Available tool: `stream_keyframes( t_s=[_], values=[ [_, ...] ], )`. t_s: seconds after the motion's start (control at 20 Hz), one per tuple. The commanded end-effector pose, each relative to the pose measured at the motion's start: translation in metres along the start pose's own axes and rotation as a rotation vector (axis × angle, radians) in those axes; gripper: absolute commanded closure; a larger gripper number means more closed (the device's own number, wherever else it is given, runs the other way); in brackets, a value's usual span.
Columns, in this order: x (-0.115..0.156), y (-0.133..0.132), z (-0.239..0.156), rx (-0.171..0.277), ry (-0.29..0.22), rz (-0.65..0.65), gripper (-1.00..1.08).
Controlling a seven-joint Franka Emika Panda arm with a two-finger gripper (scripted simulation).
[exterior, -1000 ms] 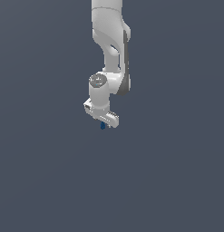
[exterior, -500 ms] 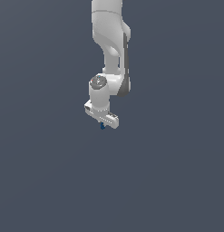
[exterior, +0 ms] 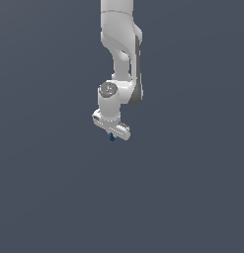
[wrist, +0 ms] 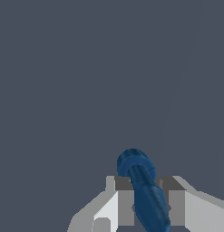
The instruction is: Pick up the object and move it to a goal position.
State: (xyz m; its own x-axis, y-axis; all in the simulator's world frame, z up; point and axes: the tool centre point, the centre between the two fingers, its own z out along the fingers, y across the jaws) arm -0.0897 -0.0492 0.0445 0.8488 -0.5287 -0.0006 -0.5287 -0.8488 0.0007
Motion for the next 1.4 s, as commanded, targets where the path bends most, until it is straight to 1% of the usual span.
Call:
stream_keyframes(
  t_s=[0.0,0.2,0.4,1.0,1.35],
  values=[
    [0.0,-0.007,-0.004,0.0,0.001,-0.001,1.08],
    [-0.002,-0.028,-0.015,0.0,0.001,-0.001,1.08],
    [-0.004,-0.058,-0.031,0.0,0.001,-0.001,1.08],
    [-0.009,-0.176,-0.094,-0.001,0.002,0.0,1.08],
    [-0.011,-0.234,-0.124,0.0,0.001,0.0,1.08]
  ],
)
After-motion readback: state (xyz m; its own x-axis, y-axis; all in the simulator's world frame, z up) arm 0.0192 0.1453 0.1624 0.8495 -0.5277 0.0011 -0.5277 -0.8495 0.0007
